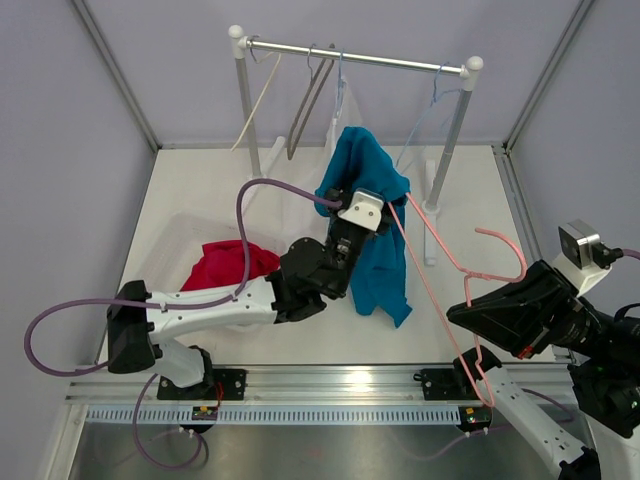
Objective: Remove the t-shirt from the hanger
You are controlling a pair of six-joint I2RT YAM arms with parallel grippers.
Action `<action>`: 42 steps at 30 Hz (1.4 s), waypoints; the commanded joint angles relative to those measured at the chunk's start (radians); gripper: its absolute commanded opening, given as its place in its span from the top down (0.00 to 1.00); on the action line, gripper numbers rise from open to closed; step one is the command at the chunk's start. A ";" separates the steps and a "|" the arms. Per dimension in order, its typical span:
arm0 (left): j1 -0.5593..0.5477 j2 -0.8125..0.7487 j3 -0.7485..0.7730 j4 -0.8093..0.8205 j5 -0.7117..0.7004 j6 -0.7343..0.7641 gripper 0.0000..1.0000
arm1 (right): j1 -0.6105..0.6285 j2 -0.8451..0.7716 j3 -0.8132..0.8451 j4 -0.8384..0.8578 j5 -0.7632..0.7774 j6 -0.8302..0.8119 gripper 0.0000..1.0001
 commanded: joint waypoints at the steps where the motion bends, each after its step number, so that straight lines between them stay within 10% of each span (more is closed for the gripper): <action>1: 0.050 -0.004 0.080 0.064 0.082 -0.030 0.48 | 0.003 -0.019 0.045 0.082 -0.063 0.044 1.00; 3: 0.079 0.016 0.132 0.028 0.102 -0.039 0.88 | 0.003 -0.025 0.055 0.076 -0.060 0.055 1.00; 5: 0.090 0.019 0.155 -0.005 0.126 -0.047 1.00 | 0.003 -0.034 0.077 0.038 -0.044 0.024 1.00; 12: 0.092 -0.046 0.193 -0.146 0.214 -0.096 1.00 | 0.003 -0.061 0.157 -0.232 0.042 -0.131 1.00; 23: 0.092 -0.083 0.795 -0.797 0.634 -0.394 1.00 | 0.003 -0.134 0.151 -0.564 0.400 -0.376 1.00; 28: 0.092 -0.141 0.911 -0.920 0.564 -0.363 1.00 | 0.003 -0.118 0.078 -0.531 0.445 -0.409 1.00; 35: 0.104 -0.321 0.807 -0.928 0.233 -0.126 1.00 | 0.003 -0.088 0.057 -0.475 0.436 -0.425 1.00; 42: 0.301 -0.545 0.326 -0.818 0.228 -0.173 1.00 | 0.003 -0.065 0.025 -0.419 0.388 -0.409 1.00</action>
